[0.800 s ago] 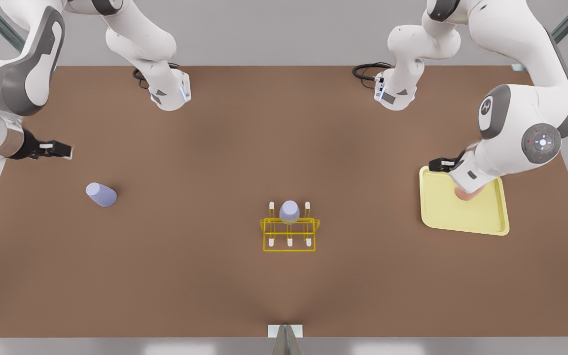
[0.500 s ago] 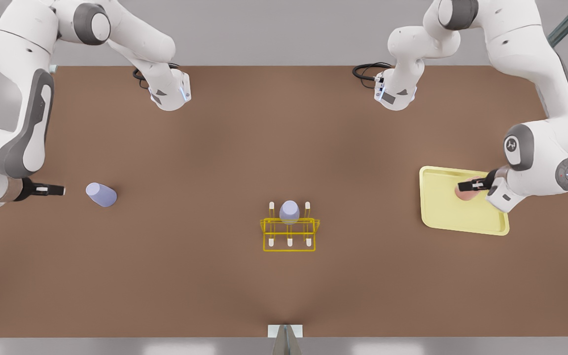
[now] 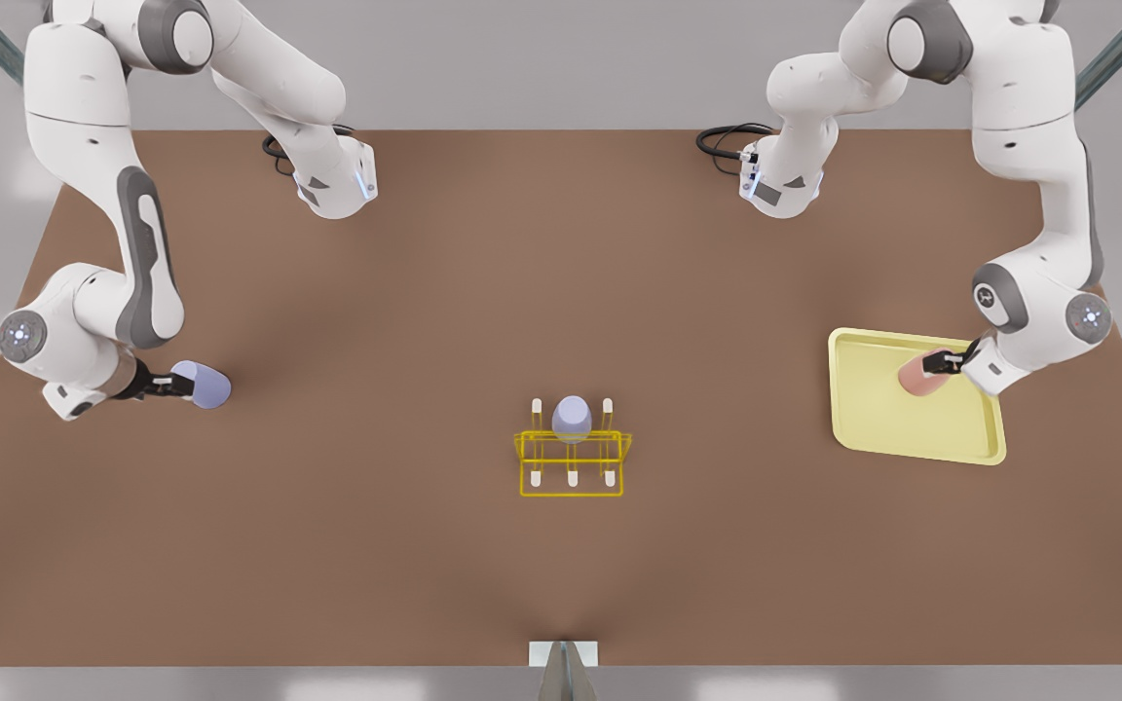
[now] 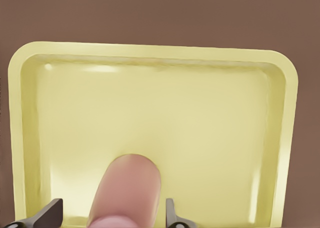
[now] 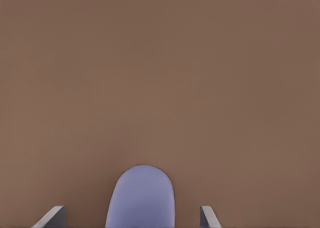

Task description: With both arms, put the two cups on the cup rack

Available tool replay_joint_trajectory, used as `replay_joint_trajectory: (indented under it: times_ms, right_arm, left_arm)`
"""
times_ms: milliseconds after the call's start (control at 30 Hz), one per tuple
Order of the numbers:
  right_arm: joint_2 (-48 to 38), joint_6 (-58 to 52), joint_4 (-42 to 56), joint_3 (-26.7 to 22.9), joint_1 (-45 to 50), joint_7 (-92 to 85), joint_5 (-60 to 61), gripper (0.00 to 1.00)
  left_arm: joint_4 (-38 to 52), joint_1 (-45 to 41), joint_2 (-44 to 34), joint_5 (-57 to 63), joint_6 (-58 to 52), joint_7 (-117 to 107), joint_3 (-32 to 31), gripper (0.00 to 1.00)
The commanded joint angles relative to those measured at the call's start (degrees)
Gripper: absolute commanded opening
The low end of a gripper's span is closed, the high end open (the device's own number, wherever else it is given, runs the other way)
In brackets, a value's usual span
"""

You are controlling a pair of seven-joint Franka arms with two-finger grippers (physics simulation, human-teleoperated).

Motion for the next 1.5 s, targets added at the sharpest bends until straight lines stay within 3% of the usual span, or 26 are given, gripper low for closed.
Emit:
replay_joint_trajectory:
  times_ms: [0,133,467,500,533,567,867,1033,1100,1200,1267,1367,1467]
  right_arm:
    - [-0.3,9.4,-3.0,0.0,-0.1,-2.8,0.1,1.00]
    - [-0.6,15.9,-9.0,0.0,-1.7,-2.8,0.0,1.00]
    - [0.8,16.0,-12.2,-0.1,-2.0,-4.0,0.1,1.00]
    - [0.7,16.1,-12.5,-0.1,-2.0,-4.0,0.1,1.00]
    - [0.5,16.1,-13.2,-0.1,-2.0,-4.0,0.1,1.00]
    - [0.5,16.5,-13.8,-0.1,-2.1,-4.1,0.1,1.00]
    - [0.8,19.7,-14.8,-0.1,-3.4,-5.4,0.0,1.00]
    - [1.0,20.2,-14.7,0.0,-4.1,-5.4,0.0,1.00]
    - [1.0,20.2,-15.1,0.0,-4.1,-5.4,0.0,1.00]
    - [1.6,20.9,-15.0,0.0,-4.1,-5.4,0.0,1.00]
    - [1.6,21.0,-15.0,0.0,-4.1,-5.4,0.0,1.00]
    - [1.5,20.9,-14.6,0.1,-4.1,-5.3,0.0,0.89]
    - [1.3,20.8,-14.4,0.1,-4.1,-5.2,0.0,0.86]
  left_arm:
    - [-1.3,-0.1,0.4,0.2,6.9,24.2,0.0,1.00]
    - [-2.3,0.1,2.1,0.0,7.0,24.0,0.0,1.00]
    - [-2.4,1.6,5.6,-0.1,6.7,23.8,0.2,1.00]
    - [-2.4,1.6,5.6,-0.1,6.7,23.7,0.2,0.98]
    - [-2.4,1.5,5.5,-0.1,6.4,21.6,0.2,0.83]
    - [-2.3,1.5,5.4,-0.1,6.4,21.6,0.2,0.80]
    - [-1.8,1.3,4.2,0.0,4.3,20.8,0.5,0.81]
    - [7.1,-6.5,0.8,-0.1,-13.0,0.8,0.1,0.81]
    - [17.6,-6.5,3.0,-0.2,-22.4,-12.2,-5.6,0.81]
    - [29.9,-6.5,8.7,-0.4,-27.8,-36.7,-15.9,0.81]
    - [33.4,-6.5,10.0,-3.5,-28.7,-50.6,-20.6,0.81]
    - [37.7,-7.1,11.6,-3.5,-28.7,-72.6,-29.6,0.81]
    - [47.3,-9.7,17.0,-4.6,-28.7,-85.6,-31.8,0.81]
